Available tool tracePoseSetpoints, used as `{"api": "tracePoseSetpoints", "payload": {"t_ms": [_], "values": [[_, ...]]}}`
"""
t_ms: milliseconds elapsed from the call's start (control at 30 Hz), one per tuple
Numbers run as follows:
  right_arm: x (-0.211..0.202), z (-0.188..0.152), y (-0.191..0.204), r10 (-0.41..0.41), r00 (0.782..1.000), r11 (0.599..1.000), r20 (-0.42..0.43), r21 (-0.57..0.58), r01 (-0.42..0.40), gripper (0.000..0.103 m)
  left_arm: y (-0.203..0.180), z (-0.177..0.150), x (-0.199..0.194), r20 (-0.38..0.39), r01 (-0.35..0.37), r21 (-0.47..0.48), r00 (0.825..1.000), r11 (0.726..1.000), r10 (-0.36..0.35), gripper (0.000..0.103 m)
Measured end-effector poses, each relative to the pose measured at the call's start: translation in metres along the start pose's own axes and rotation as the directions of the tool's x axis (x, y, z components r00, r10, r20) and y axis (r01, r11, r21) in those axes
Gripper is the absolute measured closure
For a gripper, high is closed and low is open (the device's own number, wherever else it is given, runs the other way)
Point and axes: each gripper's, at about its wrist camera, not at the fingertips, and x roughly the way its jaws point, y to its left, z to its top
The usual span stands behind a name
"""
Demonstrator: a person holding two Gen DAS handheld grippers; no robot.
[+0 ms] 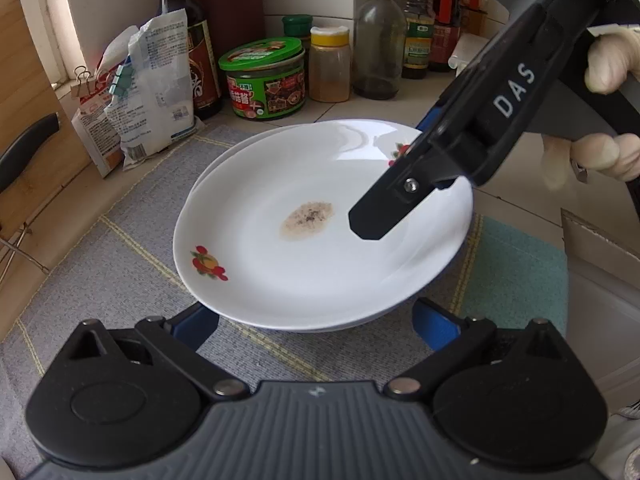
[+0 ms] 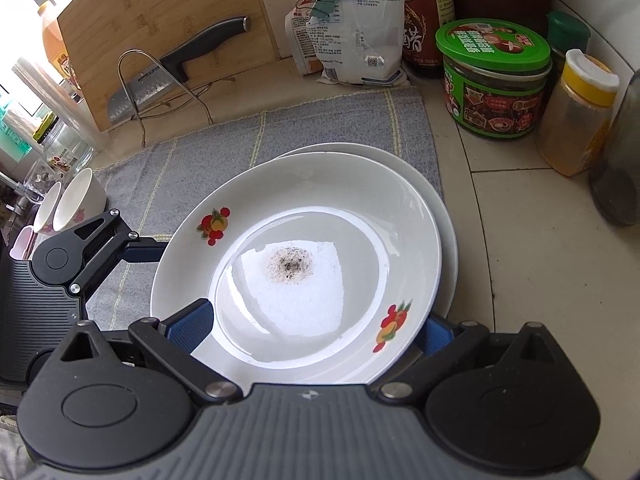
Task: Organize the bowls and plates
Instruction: 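Lower the plate onto the stack and open the right tool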
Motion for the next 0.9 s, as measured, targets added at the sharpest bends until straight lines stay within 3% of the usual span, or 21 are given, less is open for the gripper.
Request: {"api": "tracePoseSetpoints", "payload": {"t_ms": [433,900], "values": [[-0.005,-0.002,0.001,-0.026,1.0,1.0,-0.004,-0.004,0.026,0.0,0.001,0.001,0.003,0.001,-0.008,-0.012,1.0,1.0,0.008,0.001],[-0.003,-0.002,0.014,-0.118,0.993,0.991,-0.03,-0.068,0.116,0.0,0.004,0.001,0.001,0.014,0.012,-0.042,1.0,0.999,-0.011,0.001]]}}
